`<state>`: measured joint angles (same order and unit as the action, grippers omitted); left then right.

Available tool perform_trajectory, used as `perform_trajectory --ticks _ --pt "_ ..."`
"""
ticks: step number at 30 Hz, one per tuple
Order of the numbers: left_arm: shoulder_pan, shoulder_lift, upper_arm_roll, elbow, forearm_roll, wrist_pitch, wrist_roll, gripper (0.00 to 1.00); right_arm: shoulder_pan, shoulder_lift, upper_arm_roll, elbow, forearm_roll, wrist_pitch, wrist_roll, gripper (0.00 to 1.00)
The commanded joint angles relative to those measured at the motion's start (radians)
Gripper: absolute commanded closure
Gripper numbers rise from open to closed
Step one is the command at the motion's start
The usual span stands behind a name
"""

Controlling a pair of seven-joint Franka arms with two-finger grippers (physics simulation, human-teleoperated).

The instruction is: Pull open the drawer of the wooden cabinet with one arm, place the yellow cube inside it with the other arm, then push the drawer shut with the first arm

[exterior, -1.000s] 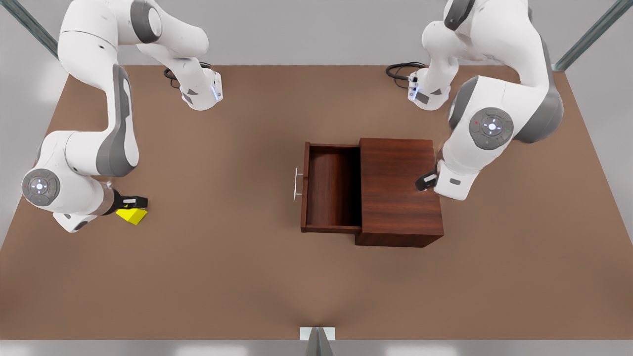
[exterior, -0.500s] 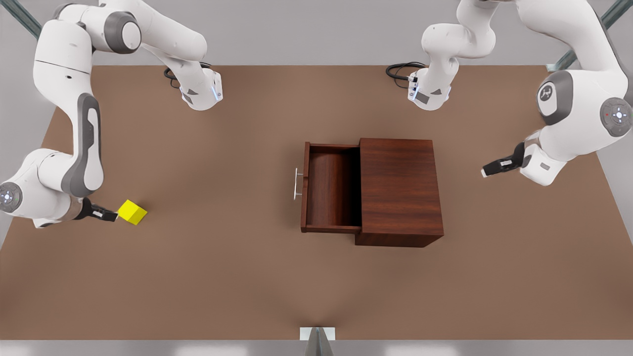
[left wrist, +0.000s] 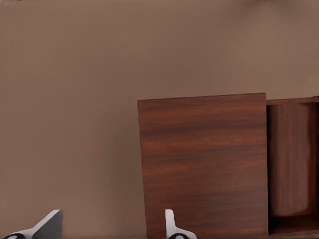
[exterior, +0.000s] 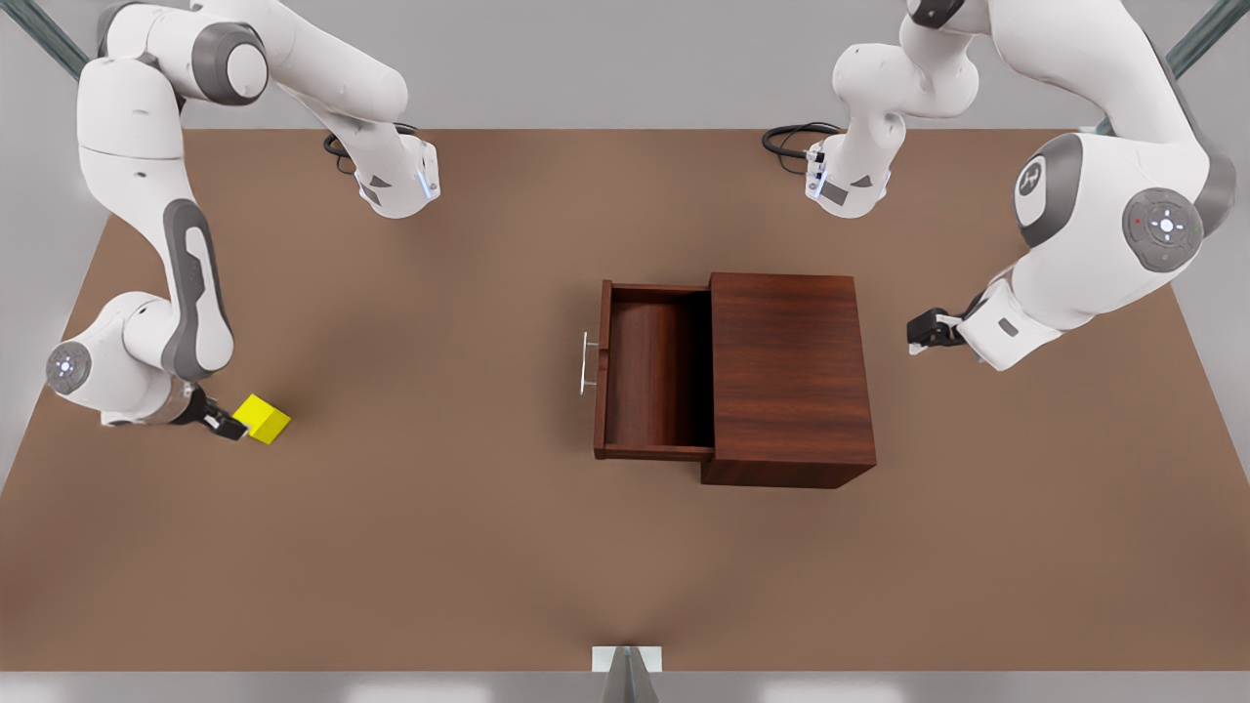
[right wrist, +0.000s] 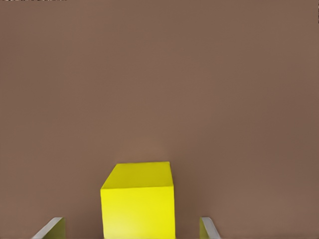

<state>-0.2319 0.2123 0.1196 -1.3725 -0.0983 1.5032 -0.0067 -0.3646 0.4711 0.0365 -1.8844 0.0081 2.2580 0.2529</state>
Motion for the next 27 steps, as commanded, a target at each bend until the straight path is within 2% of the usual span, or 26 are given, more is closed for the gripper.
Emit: perform_trajectory --ticks 1,5,27 --pt "-0.003 0.002 -0.001 0.006 -0.014 -0.034 0.163 0.00 -0.001 -0.014 0.000 -0.044 0.003 0.133 0.097 0.00" --pt "-0.003 -0.005 -0.017 0.006 -0.018 -0.182 0.157 0.00 0.009 -0.035 0.003 -0.082 0.004 0.149 0.101 0.00" --pt "-0.001 -0.005 -0.015 0.013 -0.015 -0.181 0.131 0.00 0.007 0.055 0.005 -0.142 -0.033 0.290 0.095 0.00"
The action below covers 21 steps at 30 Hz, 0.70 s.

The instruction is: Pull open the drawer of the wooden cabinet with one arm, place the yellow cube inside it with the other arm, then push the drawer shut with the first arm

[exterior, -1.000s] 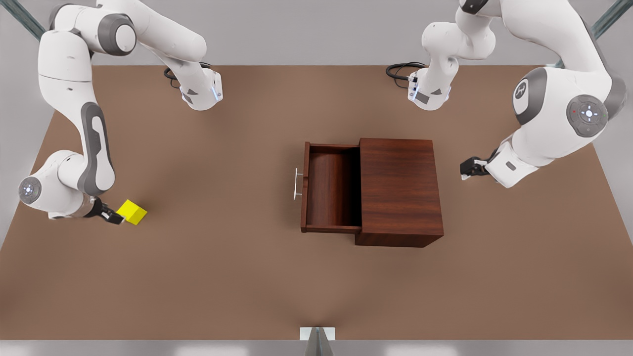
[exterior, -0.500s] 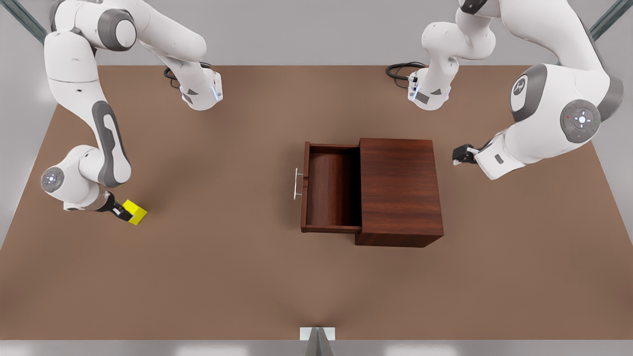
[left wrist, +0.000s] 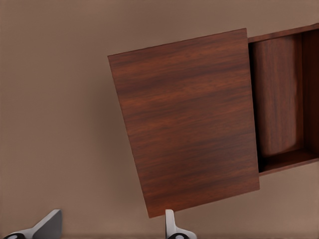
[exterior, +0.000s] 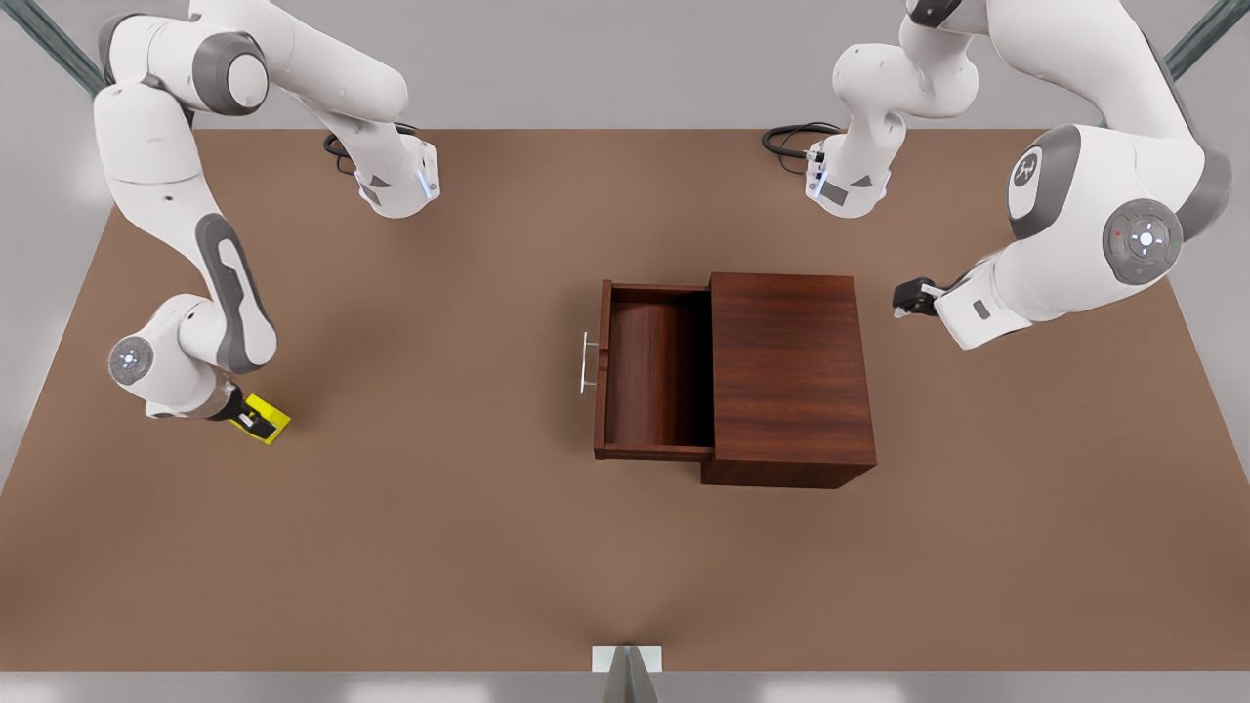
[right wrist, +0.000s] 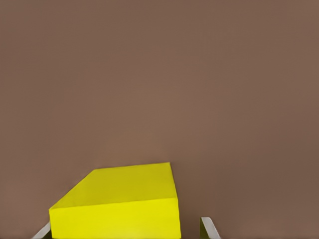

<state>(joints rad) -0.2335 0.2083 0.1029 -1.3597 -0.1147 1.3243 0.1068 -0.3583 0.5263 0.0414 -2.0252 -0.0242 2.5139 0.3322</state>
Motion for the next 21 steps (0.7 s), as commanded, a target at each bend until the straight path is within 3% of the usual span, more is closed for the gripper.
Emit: perform_trajectory --ticks 1,10,11,12,21 --pt "0.000 -0.001 0.000 0.001 0.001 -0.002 0.017 0.00 0.002 0.006 0.000 -0.001 0.000 0.036 0.016 0.00" --pt "0.008 0.003 0.009 -0.027 0.014 0.039 -0.027 0.00 -0.007 0.034 -0.001 0.010 -0.014 0.068 0.016 0.00" --pt "0.008 0.005 0.008 -0.041 0.012 0.058 -0.029 0.00 -0.007 0.034 -0.001 0.008 -0.014 0.069 0.021 0.02" --pt "0.003 0.008 0.008 -0.045 0.012 0.069 -0.030 0.00 -0.005 0.034 -0.001 0.008 -0.013 0.068 0.025 0.14" --pt "0.002 0.017 0.008 -0.044 0.014 0.085 -0.036 0.00 0.002 0.009 -0.003 0.003 -0.011 0.049 0.042 0.22"
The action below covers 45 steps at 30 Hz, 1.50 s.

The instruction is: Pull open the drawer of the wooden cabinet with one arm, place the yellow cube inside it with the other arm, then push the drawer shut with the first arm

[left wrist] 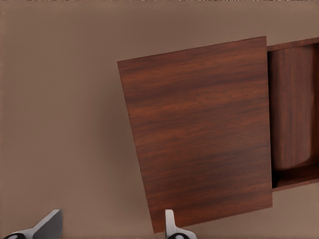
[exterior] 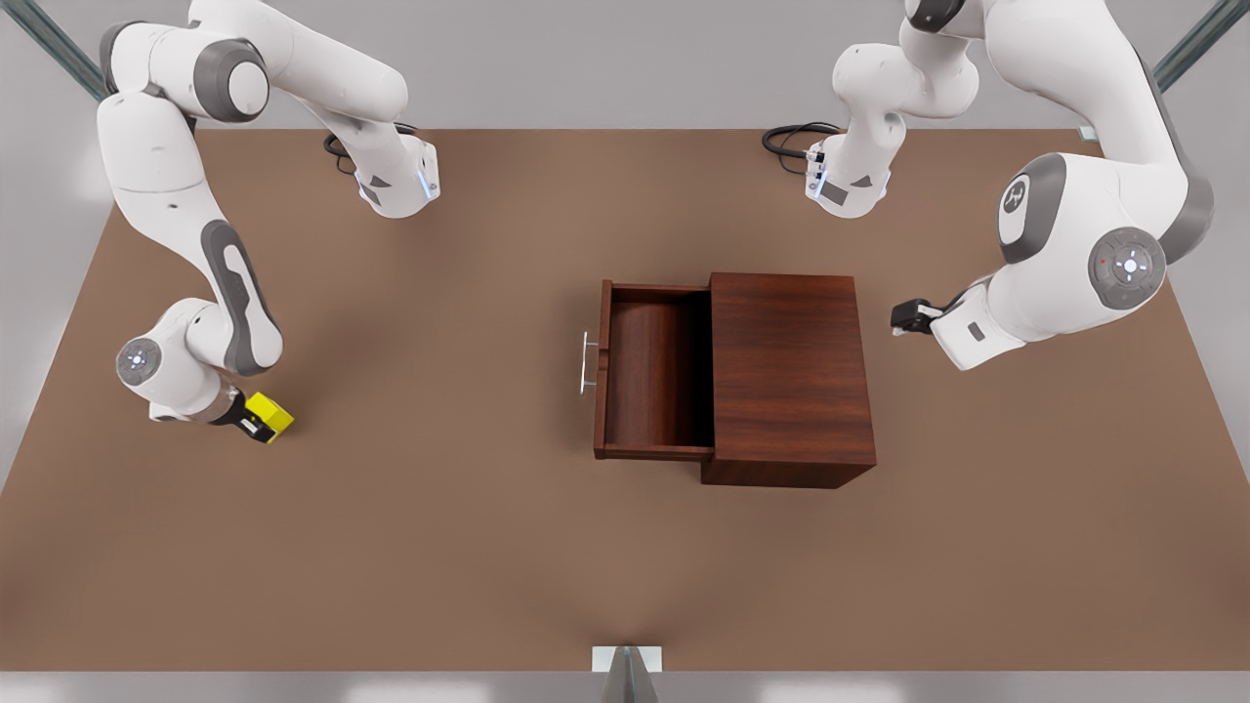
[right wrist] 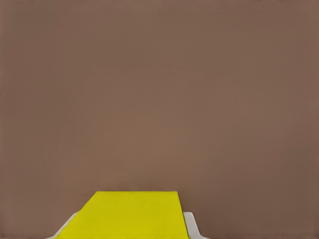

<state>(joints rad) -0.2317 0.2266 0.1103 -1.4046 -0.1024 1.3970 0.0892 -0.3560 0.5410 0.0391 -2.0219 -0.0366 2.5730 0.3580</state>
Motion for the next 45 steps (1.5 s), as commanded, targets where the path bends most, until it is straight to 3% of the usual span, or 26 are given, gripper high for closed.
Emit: perform_trajectory --ticks 1,8,17,25,33,45 --pt "0.000 -0.001 0.000 0.001 0.000 0.013 -0.019 0.00 0.000 -0.013 -0.001 0.000 0.001 -0.011 0.019 0.22" --pt "0.003 -0.023 0.002 -0.008 0.000 -0.018 -0.017 0.00 0.002 -0.039 0.001 0.002 0.001 -0.054 0.027 0.30" --pt "0.015 -0.024 0.009 -0.014 0.000 -0.020 -0.008 0.00 0.034 -0.108 0.007 0.005 0.004 -0.139 0.070 0.31" --pt "0.015 -0.023 0.008 -0.014 0.000 -0.015 -0.009 0.00 0.120 -0.226 0.073 0.032 0.011 -0.312 0.277 0.32" --pt "0.011 -0.016 0.005 -0.017 0.001 0.019 -0.013 0.00 0.130 -0.251 0.266 0.200 0.003 -0.608 0.588 0.30" --pt "0.023 -0.012 0.008 -0.066 0.010 0.095 -0.008 0.00 0.479 -0.168 0.282 0.508 0.043 -0.813 1.133 0.30"
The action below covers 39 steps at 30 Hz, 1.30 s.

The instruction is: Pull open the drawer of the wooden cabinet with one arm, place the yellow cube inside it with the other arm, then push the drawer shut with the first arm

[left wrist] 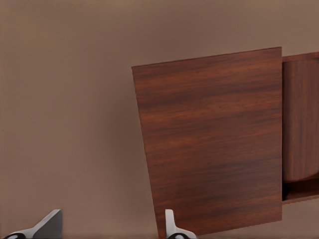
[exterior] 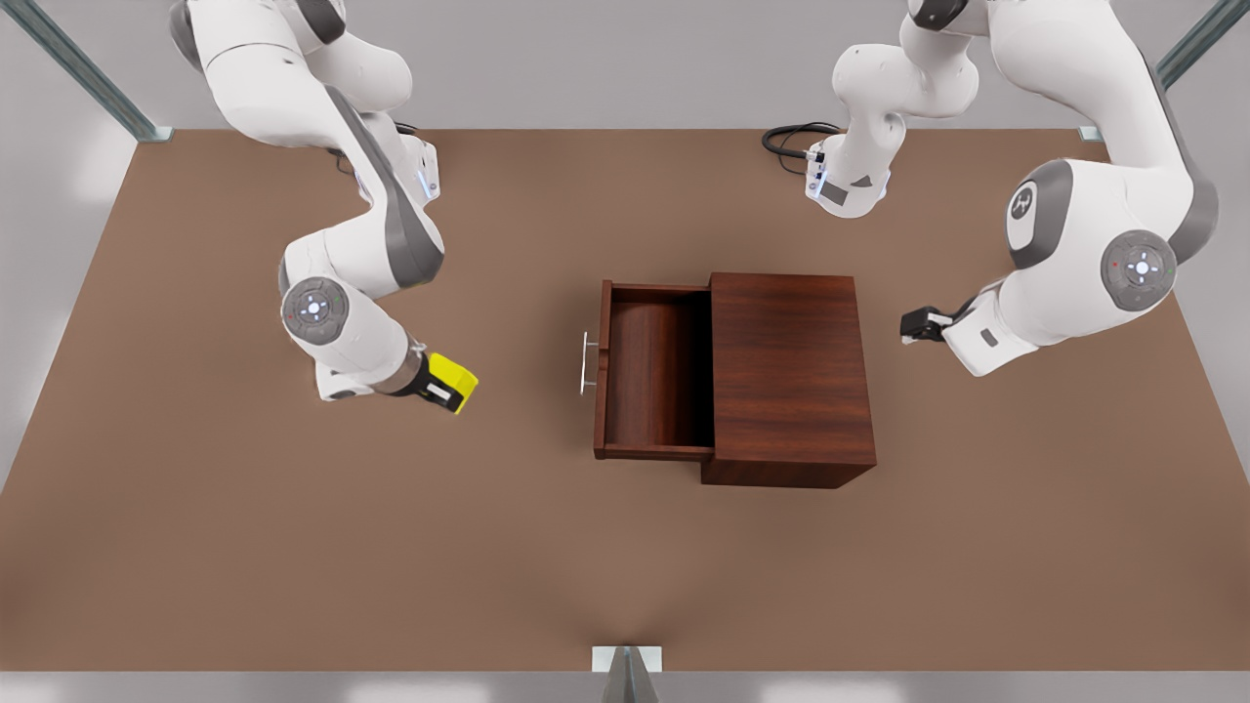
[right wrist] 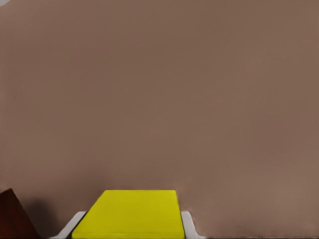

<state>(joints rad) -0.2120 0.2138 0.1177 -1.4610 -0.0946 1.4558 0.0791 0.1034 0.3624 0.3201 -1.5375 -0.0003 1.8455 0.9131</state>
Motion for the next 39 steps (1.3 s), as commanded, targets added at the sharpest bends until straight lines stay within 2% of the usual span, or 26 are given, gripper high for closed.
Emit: perform_trajectory --ticks 1,13,23,24,26,29,31,32,35,36,37,38,39 --pt "0.003 -0.002 0.000 -0.016 0.003 0.038 0.002 0.00 0.058 0.036 0.001 0.051 0.006 -0.098 0.630 0.30" --pt "0.010 -0.074 0.014 -0.055 0.007 0.012 0.001 0.00 0.355 0.305 -0.012 0.424 -0.006 -0.115 1.024 0.30" --pt "0.006 -0.080 0.008 -0.052 0.010 0.005 -0.007 0.00 0.503 0.392 -0.070 0.505 -0.004 -0.009 1.158 0.29" --pt "0.006 -0.079 0.008 -0.052 0.012 0.005 -0.007 0.00 0.509 0.395 -0.076 0.504 -0.004 -0.009 1.158 0.24" --pt "0.006 -0.073 0.008 -0.052 0.013 0.026 -0.005 0.00 0.507 0.395 -0.079 0.504 -0.004 -0.009 1.155 0.00" --pt "0.002 -0.071 0.008 -0.050 0.013 0.026 -0.009 0.00 0.507 0.395 -0.084 0.504 -0.006 -0.009 1.150 0.00" --pt "-0.023 -0.063 -0.004 -0.016 0.003 0.026 -0.016 0.00 0.435 0.366 -0.099 0.504 -0.033 -0.097 1.021 0.00" --pt "-0.090 -0.044 -0.015 0.033 -0.002 0.023 -0.120 0.00 0.365 0.323 -0.099 0.502 -0.035 -0.192 0.848 0.00" --pt "-0.464 0.091 -0.021 0.229 0.009 0.080 -0.642 0.00 0.032 0.241 -0.093 0.497 -0.041 -0.417 0.195 0.00" --pt "-0.546 0.136 -0.032 0.257 0.007 0.170 -0.835 0.00 -0.065 0.182 -0.088 0.435 -0.093 -0.411 -0.077 0.00" --pt "-0.589 0.182 -0.038 0.292 0.012 0.213 -0.938 0.00 -0.112 0.152 -0.088 0.386 -0.099 -0.401 -0.214 0.00" --pt "-0.653 0.329 -0.035 0.462 0.013 0.294 -1.183 0.00 -0.162 0.081 -0.087 0.260 -0.096 -0.267 -0.412 0.00" --pt "-0.713 0.400 -0.032 0.502 0.015 0.449 -1.358 0.00 -0.189 0.046 -0.087 0.183 -0.099 -0.238 -0.528 0.00"
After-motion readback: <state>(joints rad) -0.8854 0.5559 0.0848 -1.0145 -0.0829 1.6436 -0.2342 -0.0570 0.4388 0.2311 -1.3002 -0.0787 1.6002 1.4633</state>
